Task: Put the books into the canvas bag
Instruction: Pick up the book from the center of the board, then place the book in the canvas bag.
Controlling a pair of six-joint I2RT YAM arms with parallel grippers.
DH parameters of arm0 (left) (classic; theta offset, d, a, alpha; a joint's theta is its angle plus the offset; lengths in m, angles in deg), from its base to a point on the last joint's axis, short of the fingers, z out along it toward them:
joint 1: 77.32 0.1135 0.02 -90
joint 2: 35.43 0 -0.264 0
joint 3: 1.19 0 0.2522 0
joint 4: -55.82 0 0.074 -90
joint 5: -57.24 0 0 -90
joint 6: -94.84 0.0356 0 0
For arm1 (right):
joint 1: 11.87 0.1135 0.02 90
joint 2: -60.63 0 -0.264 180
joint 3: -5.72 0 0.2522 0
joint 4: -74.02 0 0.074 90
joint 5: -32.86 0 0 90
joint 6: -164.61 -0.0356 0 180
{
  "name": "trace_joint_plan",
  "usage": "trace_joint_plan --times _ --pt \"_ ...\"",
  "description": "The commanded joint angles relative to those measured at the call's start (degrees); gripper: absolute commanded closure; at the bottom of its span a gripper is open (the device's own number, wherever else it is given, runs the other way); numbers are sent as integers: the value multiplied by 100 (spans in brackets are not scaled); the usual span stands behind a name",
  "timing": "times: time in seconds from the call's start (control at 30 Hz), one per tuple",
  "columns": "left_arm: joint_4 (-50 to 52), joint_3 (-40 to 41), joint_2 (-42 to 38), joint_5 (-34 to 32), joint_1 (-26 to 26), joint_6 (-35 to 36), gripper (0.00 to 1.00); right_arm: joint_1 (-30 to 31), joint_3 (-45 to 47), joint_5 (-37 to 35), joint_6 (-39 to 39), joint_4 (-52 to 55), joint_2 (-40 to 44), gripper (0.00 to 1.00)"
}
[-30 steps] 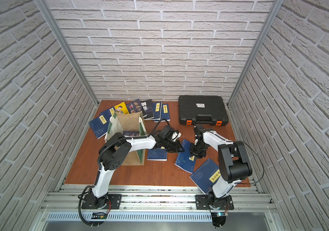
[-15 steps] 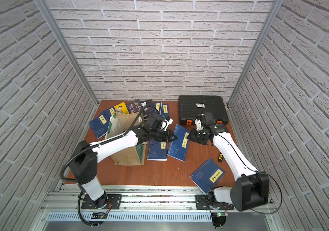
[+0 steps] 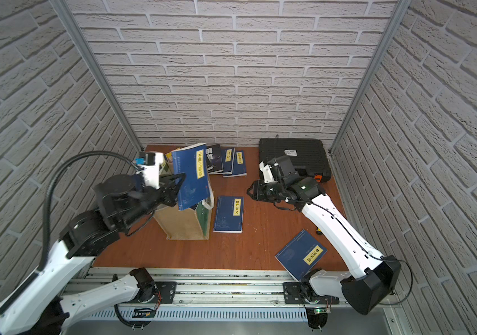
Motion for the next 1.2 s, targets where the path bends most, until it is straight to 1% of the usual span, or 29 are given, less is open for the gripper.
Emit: trace_joint_plan --times 0.0,0.07,0.13,0.2,0.33,0.4,0.43,0.5,0.53,0.6,0.67,0.73,0.77,0.83,0.9,0.97,1.07,1.17 --pt "578 169 -310 -1352 11 145 100 696 -639 9 -222 -629 -666 51" --pt "1001 106 -507 -1615 19 78 100 1085 -1282 32 -131 -592 -1295 48" --pt "1314 17 -625 -1741 19 -3 100 1300 -1874 64 -71 -485 -1857 46" --pt "1572 -54 -801 -1793 23 -88 100 1391 -2279 222 -93 -475 -2275 44" --pt "1992 -203 -914 -2018 28 -290 100 1442 -2556 103 -120 -408 -2714 43" --pt "2127 -291 -891 -2101 28 -323 100 1437 -2594 17 -42 -310 -2816 44" --pt "2168 -320 -868 -2124 28 -308 100 1437 -2591 -11 2 -261 -2853 45" --pt "2189 -360 -783 -2204 28 -224 100 1429 -2591 -45 87 -173 -2906 52" --pt "2181 -401 -714 -2250 28 -201 100 1430 -2582 -60 137 -141 -2915 57" --pt "2138 -541 -611 -2274 28 -144 100 1428 -2516 -88 210 -135 -2881 70" --pt "2082 -776 -212 -2212 26 -77 100 1431 -2404 -109 242 -216 -2838 84" --pt "2040 -1087 133 -2067 35 20 100 1428 -2347 -62 266 -273 -2811 92" --pt "2048 -1255 333 -1961 61 85 100 1430 -2347 -47 294 -275 -2808 94" --pt "2065 -1565 735 -1630 174 180 100 1421 -2369 -42 344 -239 -2797 94" --pt "2075 -1807 1154 -1049 465 212 100 1419 -2366 -48 407 -213 -2763 94" --pt "2016 -1941 1529 -119 973 147 100 1407 -2348 -108 469 -174 -2722 94" --pt "1754 -1848 1914 1490 1785 -136 100 1360 -2268 -187 536 -170 -2638 94" --pt "1449 -1564 2132 2543 2345 -326 100 1314 -2150 -215 563 -185 -2544 94"
